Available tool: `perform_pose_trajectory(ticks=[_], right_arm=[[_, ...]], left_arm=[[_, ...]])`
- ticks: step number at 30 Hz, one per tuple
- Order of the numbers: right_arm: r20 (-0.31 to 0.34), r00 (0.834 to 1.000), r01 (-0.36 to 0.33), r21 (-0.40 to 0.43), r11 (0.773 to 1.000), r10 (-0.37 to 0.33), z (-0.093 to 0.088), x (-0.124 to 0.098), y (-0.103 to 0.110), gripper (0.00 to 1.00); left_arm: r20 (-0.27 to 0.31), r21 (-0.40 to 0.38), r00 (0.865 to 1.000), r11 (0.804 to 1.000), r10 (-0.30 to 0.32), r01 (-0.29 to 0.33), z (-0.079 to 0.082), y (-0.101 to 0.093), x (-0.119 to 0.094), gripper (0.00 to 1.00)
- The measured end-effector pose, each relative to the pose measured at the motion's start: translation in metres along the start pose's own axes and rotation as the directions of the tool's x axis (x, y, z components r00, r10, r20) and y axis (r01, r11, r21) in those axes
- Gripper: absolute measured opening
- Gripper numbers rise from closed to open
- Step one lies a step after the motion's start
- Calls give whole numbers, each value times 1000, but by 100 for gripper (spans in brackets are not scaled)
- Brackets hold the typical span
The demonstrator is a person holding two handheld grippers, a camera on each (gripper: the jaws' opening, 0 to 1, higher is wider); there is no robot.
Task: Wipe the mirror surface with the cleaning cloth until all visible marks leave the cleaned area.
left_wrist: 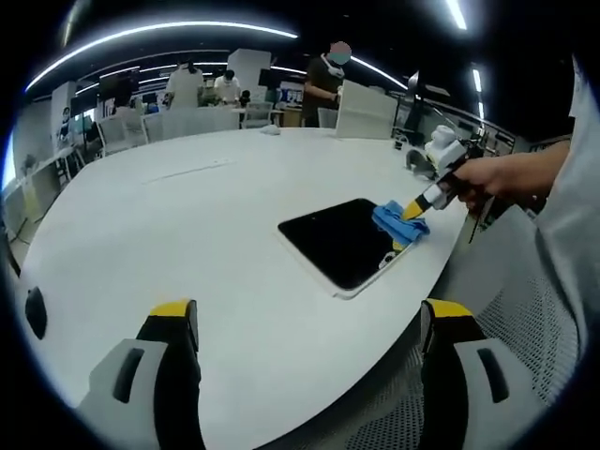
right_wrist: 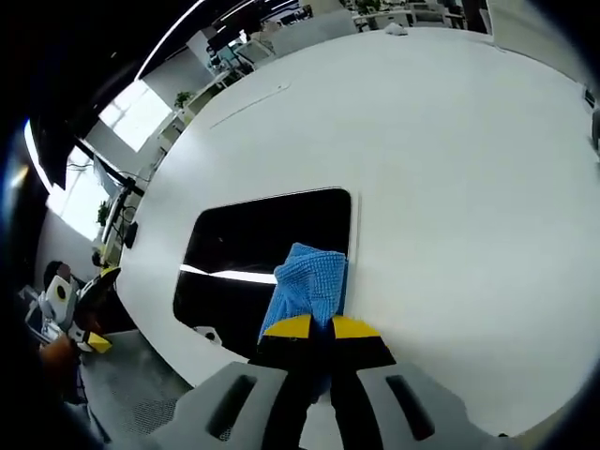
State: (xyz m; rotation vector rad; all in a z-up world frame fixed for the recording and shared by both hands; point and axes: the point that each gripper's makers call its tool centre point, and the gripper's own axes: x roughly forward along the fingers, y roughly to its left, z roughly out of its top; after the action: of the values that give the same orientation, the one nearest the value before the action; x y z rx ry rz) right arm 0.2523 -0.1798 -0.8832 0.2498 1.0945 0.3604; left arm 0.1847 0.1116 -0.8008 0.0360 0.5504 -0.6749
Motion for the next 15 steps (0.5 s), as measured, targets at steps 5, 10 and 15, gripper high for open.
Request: perform_pose_trajectory(ticks=[5, 10, 15], right_arm=[[6, 1000, 4, -3, 1000, -4, 9, 3, 0, 0], [9, 1000, 8, -15, 1000, -8, 17, 3, 3, 0], [13, 1000, 10, -17, 1000, -10, 25, 5, 2, 0]], left_arm=[[-5, -3, 1000, 1000, 3, -3, -3, 2, 0, 99], [-19, 40, 1000, 999, 16, -16, -6, 3, 0, 99], [-15, 23, 1000, 999, 27, -27, -6, 7, 0, 99]])
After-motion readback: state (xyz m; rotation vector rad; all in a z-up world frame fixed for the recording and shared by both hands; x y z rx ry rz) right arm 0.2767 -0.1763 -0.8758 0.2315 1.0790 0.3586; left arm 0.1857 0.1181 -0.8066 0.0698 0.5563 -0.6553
